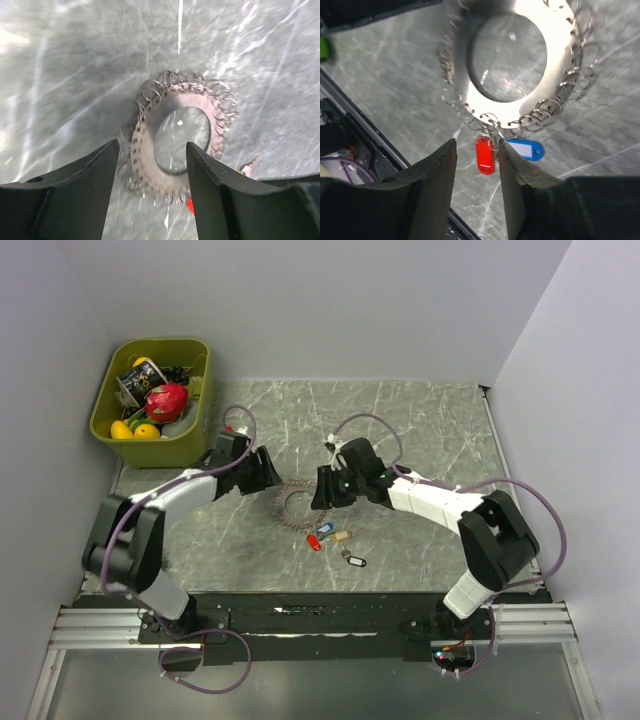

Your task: Put the keys on the keyring

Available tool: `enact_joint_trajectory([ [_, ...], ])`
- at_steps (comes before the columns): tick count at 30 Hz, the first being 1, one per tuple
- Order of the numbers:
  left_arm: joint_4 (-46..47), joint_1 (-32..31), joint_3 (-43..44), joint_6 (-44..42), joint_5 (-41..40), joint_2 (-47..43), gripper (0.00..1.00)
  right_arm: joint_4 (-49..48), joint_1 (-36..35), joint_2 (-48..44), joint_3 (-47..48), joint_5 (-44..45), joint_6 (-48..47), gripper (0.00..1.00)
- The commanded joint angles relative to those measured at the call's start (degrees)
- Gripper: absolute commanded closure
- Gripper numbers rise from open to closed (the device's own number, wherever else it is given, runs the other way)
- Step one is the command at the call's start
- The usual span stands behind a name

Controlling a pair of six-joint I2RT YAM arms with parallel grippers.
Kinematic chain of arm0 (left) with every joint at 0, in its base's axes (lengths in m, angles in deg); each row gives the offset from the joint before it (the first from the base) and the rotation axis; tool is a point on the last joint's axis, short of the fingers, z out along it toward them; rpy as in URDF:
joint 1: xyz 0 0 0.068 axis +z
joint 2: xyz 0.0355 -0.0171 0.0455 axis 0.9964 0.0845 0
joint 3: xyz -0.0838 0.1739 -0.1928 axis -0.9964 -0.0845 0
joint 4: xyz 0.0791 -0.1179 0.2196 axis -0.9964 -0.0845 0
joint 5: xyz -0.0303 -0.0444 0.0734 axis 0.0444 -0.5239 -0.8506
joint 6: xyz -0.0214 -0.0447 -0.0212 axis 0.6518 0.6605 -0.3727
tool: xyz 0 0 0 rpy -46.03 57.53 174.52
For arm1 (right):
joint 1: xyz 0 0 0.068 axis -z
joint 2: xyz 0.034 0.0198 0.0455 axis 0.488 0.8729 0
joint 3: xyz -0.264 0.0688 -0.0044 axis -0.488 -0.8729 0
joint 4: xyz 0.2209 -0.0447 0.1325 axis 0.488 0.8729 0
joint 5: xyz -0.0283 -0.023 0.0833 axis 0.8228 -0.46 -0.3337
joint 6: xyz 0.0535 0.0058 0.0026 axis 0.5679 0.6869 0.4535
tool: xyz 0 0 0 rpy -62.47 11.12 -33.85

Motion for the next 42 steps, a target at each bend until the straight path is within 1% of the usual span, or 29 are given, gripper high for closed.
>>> enact_joint_trajectory([
  [1,-3.0,0.1,-3.4,-0.2,-4.9,-8.7,0.37,1.2,0.1,-3.9,1.7,5.5,-1.9,0.50],
  [5,-1.6,0.2,-7.6,2.3,-0.5,-12.2,0.38,1.9,1.1,0.3,3.7,7.8,-2.8,0.49],
  [6,0.1,0.2,-8.6,3.4,2.4,-12.3,0.38,1.5,1.4,1.3,3.9,7.8,-2.8,0.49],
  [9,3.7,0.1,-12.5,5.4,5.8,-12.2,0.39,1.5,2.0,5.2,5.9,8.9,-2.5,0.49],
  [13,7.2,0.1,-15.2,7.9,9.0,-10.6,0.42,3.5,2.0,10.9,10.3,10.7,-1.9,0.51],
  [19,10.8,0.1,-15.6,8.6,10.4,-6.3,0.48,4.1,2.0,13.5,11.2,11.1,-1.3,0.56],
  [20,10.9,0.0,-15.3,8.4,10.7,-5.5,0.51,3.9,2.0,13.6,10.7,10.8,-1.3,0.57],
  [21,11.2,0.0,-14.6,8.1,10.8,-4.7,0.53,3.6,2.0,13.5,10.3,10.5,-1.2,0.64],
  [23,11.5,-0.2,-13.6,7.8,11.2,-2.1,0.58,2.7,2.0,12.9,8.3,9.6,-0.8,0.68],
  [24,11.6,-0.4,-12.5,7.4,11.0,-1.2,0.61,2.2,1.9,12.6,7.6,9.0,-0.6,0.73],
  [26,10.8,-0.6,-11.1,6.7,10.3,1.0,0.65,1.0,1.8,11.6,5.3,7.3,0.0,0.76],
  [27,10.5,-0.6,-9.7,6.2,10.0,1.7,0.67,0.8,1.7,10.7,3.8,6.9,0.2,0.79],
  [29,9.2,-0.7,-8.2,5.5,9.4,3.3,0.73,-0.5,1.5,9.7,2.2,5.9,0.9,0.80],
  [31,8.1,-0.7,-5.9,4.6,8.2,4.2,0.74,-1.0,1.1,8.4,0.2,5.3,1.4,0.82],
  [38,3.6,-1.1,1.8,1.0,7.1,6.9,0.76,-3.7,-0.2,5.5,-4.6,2.3,4.4,0.84],
  [42,3.4,-1.6,4.0,-0.3,7.5,7.8,0.74,-5.5,-1.1,3.1,-6.6,1.6,6.3,0.81],
])
